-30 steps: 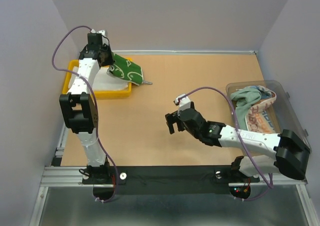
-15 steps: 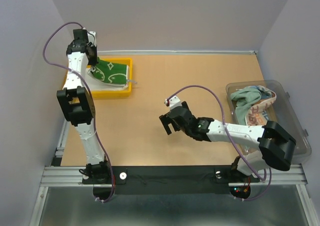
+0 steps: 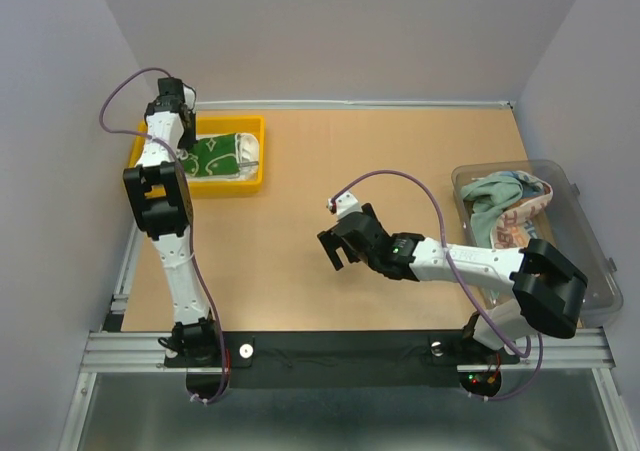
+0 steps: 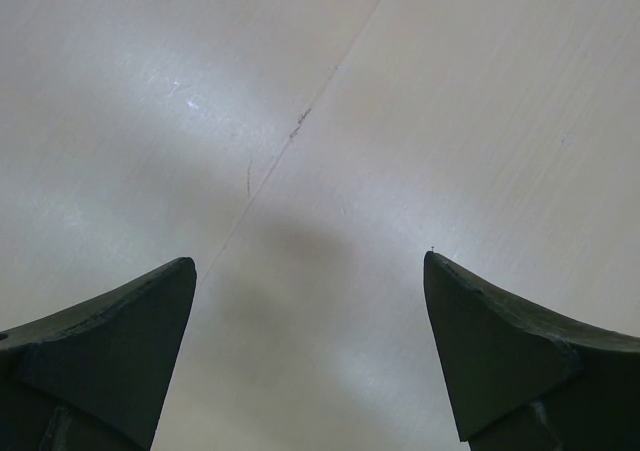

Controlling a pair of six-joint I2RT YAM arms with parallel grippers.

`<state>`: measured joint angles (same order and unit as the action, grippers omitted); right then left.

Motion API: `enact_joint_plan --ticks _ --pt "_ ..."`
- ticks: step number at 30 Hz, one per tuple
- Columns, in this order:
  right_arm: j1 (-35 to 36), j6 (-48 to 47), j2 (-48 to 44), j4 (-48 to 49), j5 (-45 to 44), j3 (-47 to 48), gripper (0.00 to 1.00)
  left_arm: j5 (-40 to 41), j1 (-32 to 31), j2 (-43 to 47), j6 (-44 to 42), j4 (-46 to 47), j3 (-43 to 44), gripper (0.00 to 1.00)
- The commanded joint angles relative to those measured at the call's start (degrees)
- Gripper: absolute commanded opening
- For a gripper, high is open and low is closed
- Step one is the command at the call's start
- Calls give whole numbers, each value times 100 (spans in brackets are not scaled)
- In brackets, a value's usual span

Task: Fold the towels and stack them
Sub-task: Neatly place the folded towel into the bin

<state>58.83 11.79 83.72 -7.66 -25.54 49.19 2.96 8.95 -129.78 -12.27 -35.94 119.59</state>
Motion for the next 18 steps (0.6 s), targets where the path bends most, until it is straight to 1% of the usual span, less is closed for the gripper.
enact_joint_plan --ticks 1,2,3,4,5,8,10,11,14,17,18 --pt "-29 25 -84 -25 -109 284 100 600 116 -4 260 123 -15 25" --pt "-29 34 -84 -34 -118 276 100 757 107 -21 278 140 -23 41" --pt "-29 42 -93 -34 -135 275 100 846 116 -30 295 158 -15 46" --pt "-29 69 -84 -34 -162 275 100 1038 107 -22 339 184 -41 59" --pt "-29 69 -84 -34 -162 275 100 1144 116 -13 340 236 -58 62" --pt "-29 104 -93 -43 -188 284 100 1619 133 92 558 333 -129 70" --pt "-29 121 -154 -43 -240 267 100 1760 133 285 821 474 -225 71" --pt "-38 139 -181 -43 -258 258 100 1708 125 356 823 500 -243 72" --pt "-29 130 -225 -34 -373 232 100 1462 55 760 1383 702 -436 74" --pt "-29 157 -269 -43 -434 188 100 1401 -95 1348 1727 992 -1024 75" --pt "-29 183 -321 -43 -443 179 100 1374 -130 1506 1876 1263 -1199 75"
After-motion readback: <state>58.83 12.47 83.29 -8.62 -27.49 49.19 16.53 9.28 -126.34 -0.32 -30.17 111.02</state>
